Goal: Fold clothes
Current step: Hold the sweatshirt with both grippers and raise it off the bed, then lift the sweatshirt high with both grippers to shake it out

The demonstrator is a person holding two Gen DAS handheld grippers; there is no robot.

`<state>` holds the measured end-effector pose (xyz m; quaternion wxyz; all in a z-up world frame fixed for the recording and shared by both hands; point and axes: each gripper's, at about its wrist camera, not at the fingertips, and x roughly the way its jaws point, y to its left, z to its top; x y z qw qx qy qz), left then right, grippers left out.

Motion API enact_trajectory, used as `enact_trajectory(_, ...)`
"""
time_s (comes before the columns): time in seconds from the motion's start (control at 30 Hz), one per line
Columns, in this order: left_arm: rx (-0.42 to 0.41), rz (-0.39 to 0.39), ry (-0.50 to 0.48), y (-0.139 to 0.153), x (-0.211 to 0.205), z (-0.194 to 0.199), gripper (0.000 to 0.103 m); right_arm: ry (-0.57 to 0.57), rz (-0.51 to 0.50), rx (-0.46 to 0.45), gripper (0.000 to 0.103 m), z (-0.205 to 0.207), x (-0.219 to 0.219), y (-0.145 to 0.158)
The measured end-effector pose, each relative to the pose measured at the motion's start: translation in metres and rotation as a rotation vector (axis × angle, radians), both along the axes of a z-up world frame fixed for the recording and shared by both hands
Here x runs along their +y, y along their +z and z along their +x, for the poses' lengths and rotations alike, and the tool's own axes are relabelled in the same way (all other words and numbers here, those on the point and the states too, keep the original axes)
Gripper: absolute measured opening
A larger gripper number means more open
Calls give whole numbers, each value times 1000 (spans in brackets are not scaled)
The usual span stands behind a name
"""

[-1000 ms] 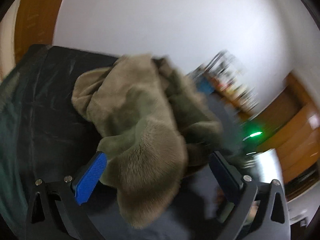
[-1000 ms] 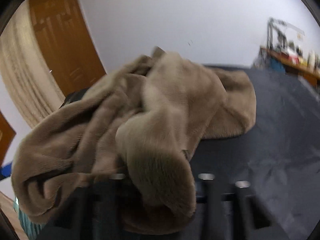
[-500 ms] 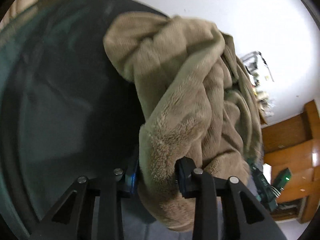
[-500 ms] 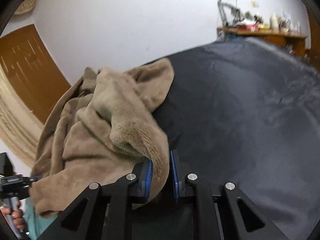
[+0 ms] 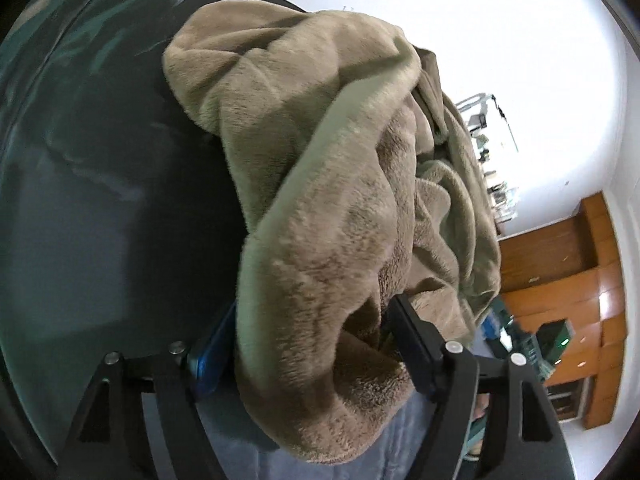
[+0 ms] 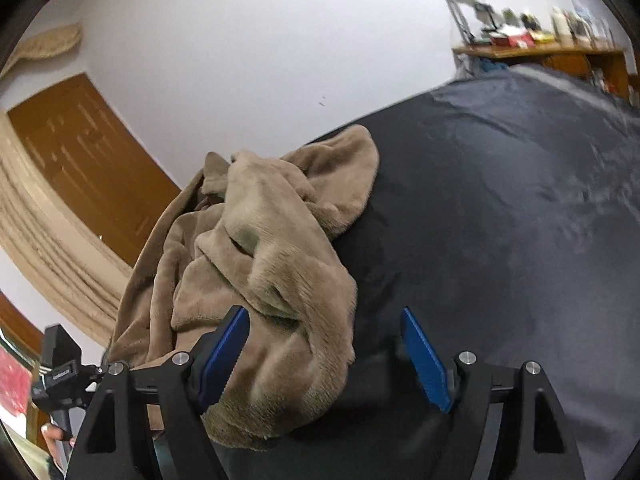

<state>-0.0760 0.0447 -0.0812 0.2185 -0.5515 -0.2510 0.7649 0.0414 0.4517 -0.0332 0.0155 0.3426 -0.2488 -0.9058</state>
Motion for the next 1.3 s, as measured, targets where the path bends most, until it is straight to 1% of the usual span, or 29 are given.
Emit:
enact_trajectory(0.03, 5, -13, -7, 1, 2, 0, 78, 15, 42, -18, 80, -8, -6, 1)
enact_trajectory(0.07, 4, -24, -11, 1, 5, 0, 70, 29, 85, -35, 80, -15, -11, 2)
enact_trajectory(0.1, -14, -23, -18, -1, 6, -1, 45, 44, 127, -53, 80, -23, -17, 3)
enact_trajectory(0.13, -37, -18, -27, -5, 8, -2, 34, 71, 172, -77, 79, -34, -25, 1)
enact_trajectory(0.17, -60, -14, -35, -8, 10, -4, 29, 110, 222, -118, 79, -49, -35, -5)
enact_trajectory(0.2, -69, 1, -35, -10, 10, -4, 26, 138, 231, -142, 68, -58, -41, -11)
enact_trajectory(0.23, -70, 36, -40, -9, 8, -3, 24, 170, 193, -165, 44, -69, -44, -20)
enact_trajectory(0.27, -68, 75, -47, -8, 5, -1, 23, 164, 161, -153, 34, -72, -43, -19)
enact_trajectory(0.3, -67, 114, -54, -7, 2, 0, 22, 196, 61, -161, 17, -75, -39, -21)
enact_trajectory(0.37, -62, 217, -62, -2, -7, 4, 22, 286, -249, -105, 17, -75, -30, -23)
enact_trajectory(0.4, -54, 275, -62, 3, -14, 6, 22, 310, -357, -79, 17, -74, -27, -23)
enact_trajectory(0.43, -44, 334, -62, 8, -21, 8, 22, 347, -510, -49, 17, -72, -23, -24)
enact_trajectory(0.53, -6, 503, -64, 23, -42, 16, 22, 481, -851, 54, 17, -67, -21, -26)
enact_trajectory(0.6, 44, 635, -68, 38, -59, 26, 22, 526, -1011, 152, 17, -59, -20, -22)
enact_trajectory(0.67, 100, 758, -70, 54, -78, 37, 22, 574, -1100, 244, 17, -51, -22, -12)
enact_trajectory(0.77, 217, 892, -51, 84, -112, 59, 22, 647, -1156, 407, 17, -37, -25, 17)
enact_trajectory(0.8, 260, 926, -34, 94, -125, 67, 22, 660, -1161, 464, 17, -32, -23, 28)
enact_trajectory(0.83, 296, 948, -16, 102, -137, 74, 22, 668, -1160, 544, 17, -24, -18, 45)
enact_trajectory(0.9, 364, 990, 12, 119, -160, 89, 22, 682, -1160, 643, 17, -12, -8, 69)
enact_trajectory(1.03, 520, 1058, 20, 154, -191, 125, 22, 712, -1091, 837, 17, 29, 13, 123)
enact_trajectory(1.1, 611, 1058, 8, 177, -200, 146, 22, 686, -993, 921, 17, 58, 19, 151)
enact_trajectory(1.13, 663, 1048, 0, 190, -204, 157, 22, 647, -927, 952, 17, 71, 20, 164)
enact_trajectory(1.2, 788, 969, 0, 217, -206, 191, 22, 567, -793, 1011, 17, 98, 22, 191)
enact_trajectory(1.3, 975, 834, 1, 258, -208, 243, 22, 337, -471, 1080, 17, 145, 11, 234)
